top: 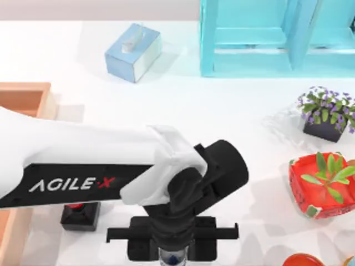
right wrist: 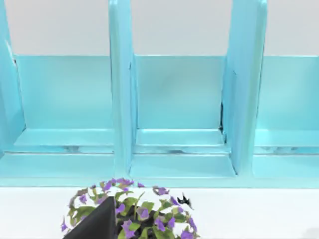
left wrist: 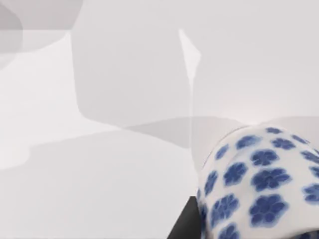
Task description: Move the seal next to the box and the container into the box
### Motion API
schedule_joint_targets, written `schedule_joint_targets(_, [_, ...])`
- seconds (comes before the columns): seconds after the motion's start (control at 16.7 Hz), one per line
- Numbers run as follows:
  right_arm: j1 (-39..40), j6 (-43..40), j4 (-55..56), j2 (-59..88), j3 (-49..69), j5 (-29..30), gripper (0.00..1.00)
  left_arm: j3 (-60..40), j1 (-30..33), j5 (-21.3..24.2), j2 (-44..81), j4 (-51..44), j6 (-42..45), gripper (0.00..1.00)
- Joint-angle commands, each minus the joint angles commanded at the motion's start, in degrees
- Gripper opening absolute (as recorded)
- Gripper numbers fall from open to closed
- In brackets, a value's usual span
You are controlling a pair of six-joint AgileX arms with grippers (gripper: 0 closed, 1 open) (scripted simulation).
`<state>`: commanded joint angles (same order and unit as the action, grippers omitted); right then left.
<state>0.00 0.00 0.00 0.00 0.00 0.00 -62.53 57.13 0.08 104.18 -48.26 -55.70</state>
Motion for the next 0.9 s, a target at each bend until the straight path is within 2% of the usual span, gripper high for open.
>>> schedule_joint_targets(0.24, [0.00, 0.00, 0.00, 0.00, 0.00, 0.00, 1.00, 0.08, -3.31, 0.00, -4.01, -3.97, 3.22, 0.00])
schedule_joint_targets(0.66, [0.00, 0.00, 0.00, 0.00, 0.00, 0.00, 1.00, 0.20, -12.11, 0.00, -21.17, -20.97, 11.76, 0.00])
schedule_joint_targets(0.9, [0.00, 0.00, 0.00, 0.00, 0.00, 0.00, 1.00, 0.21, -13.63, 0.00, -22.78, -22.58, 13.28, 0.00])
